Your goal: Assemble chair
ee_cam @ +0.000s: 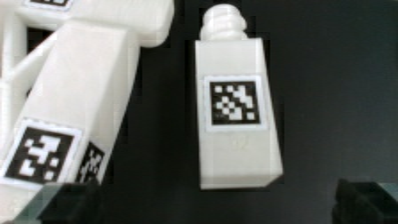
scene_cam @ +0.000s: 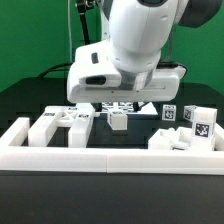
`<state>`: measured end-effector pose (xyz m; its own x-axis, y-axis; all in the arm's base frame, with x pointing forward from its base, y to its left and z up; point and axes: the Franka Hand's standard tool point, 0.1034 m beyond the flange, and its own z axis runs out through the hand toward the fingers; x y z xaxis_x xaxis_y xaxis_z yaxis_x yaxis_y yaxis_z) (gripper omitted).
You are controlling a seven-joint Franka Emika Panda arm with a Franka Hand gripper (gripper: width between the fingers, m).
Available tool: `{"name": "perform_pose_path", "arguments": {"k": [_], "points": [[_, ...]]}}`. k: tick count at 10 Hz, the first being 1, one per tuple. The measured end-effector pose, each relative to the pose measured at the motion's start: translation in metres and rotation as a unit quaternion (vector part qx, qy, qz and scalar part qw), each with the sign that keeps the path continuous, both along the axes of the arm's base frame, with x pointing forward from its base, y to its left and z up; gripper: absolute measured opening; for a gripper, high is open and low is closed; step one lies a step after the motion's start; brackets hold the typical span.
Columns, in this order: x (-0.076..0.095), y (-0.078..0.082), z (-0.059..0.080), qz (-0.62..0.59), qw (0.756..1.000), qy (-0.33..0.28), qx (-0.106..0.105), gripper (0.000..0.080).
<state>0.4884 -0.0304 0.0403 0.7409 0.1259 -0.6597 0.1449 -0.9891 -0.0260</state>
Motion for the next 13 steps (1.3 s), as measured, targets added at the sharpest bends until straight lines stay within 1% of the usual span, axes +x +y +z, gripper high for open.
{"name": "perform_pose_path", "arguments": {"k": [1, 2, 3, 4, 5, 8, 10, 11, 13], "points": [[0.0, 0.002, -0.001, 0.009, 1.0, 0.0, 0.007, 0.0648], [-0.005, 0.005, 0.0, 0.009, 1.0, 0.018, 0.007, 0.0648], [-0.013, 0.007, -0.001, 0.007, 0.998, 0.062, 0.003, 0.0648], [-0.011, 0.007, -0.006, 0.006, 0.996, 0.09, 0.0, 0.0648], [-0.007, 0.008, -0.01, 0.008, 0.996, 0.093, -0.001, 0.0648], [-0.006, 0.006, -0.014, 0.008, 0.996, 0.086, -0.002, 0.0648], [-0.01, 0.003, -0.025, -0.01, 0.997, 0.074, -0.02, 0.0648], [-0.013, 0.002, -0.028, -0.012, 0.997, 0.078, -0.02, 0.0648], [-0.014, 0.004, -0.031, -0.01, 0.997, 0.079, -0.02, 0.0648]]}}
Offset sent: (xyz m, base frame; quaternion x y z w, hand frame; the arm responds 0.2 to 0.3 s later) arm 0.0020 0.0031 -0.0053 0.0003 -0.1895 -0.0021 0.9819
